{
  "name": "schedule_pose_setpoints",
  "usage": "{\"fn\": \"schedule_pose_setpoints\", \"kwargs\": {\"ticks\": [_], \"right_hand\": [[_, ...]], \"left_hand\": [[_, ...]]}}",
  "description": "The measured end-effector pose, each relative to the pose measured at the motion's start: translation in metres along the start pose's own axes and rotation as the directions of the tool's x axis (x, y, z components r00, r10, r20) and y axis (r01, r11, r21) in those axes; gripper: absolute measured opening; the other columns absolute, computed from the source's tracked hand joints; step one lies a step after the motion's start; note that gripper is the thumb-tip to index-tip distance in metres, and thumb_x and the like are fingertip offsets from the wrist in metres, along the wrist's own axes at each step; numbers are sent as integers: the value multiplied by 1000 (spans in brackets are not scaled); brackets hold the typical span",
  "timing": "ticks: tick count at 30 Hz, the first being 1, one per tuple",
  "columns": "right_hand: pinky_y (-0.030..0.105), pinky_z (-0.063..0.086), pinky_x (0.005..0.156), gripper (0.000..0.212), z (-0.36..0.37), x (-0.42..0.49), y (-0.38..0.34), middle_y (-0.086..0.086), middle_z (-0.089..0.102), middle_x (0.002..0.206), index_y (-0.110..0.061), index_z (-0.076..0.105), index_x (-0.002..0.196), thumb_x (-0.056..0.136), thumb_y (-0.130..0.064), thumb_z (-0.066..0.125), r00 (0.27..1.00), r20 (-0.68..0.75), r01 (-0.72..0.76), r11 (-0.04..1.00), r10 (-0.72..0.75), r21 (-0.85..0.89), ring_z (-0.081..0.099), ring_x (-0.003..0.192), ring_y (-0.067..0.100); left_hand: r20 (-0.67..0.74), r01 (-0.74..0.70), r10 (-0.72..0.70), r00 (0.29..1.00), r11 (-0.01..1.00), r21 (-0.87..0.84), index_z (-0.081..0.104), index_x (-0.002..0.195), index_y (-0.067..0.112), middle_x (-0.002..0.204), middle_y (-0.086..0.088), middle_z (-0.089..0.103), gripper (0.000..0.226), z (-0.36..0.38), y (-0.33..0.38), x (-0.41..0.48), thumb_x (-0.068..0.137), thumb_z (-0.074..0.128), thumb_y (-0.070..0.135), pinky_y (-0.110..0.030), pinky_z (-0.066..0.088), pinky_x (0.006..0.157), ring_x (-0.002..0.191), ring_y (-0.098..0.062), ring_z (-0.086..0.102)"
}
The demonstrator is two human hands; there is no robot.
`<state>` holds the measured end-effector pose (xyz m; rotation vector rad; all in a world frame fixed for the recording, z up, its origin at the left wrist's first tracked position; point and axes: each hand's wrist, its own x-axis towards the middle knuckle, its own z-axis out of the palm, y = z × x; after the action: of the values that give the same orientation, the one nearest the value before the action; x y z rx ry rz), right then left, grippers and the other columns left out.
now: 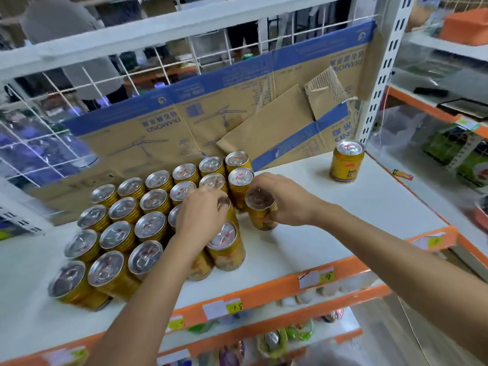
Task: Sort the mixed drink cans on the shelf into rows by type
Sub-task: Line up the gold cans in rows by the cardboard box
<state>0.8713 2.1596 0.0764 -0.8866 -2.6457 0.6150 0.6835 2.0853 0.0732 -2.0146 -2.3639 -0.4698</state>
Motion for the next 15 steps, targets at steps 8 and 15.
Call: {"fn": "schedule_pose_setpoints", "kwargs": {"ticks": [8,15], "right_hand": [[33,47,85,56,21,18,-4,7,54,117,-10,54,115,66,-5,79,999,45,-4,1000,3,12,52,103,24],[37,41,99,58,22,9,2,8,39,141,-12,53,125,72,-7,76,998,58,22,998,-18,-67,46,121,29]], "left_hand": [[-55,16,-20,998,997,-72,73,101,22,108,0,66,21,9,-4,-8,90,55,20,-40,49,79,100,-25,54],[-98,13,-21,995,996,-86,72,105,21,111,2,65,23,11,-6,-12,92,54,21,-30,41,80,101,-21,52]]}}
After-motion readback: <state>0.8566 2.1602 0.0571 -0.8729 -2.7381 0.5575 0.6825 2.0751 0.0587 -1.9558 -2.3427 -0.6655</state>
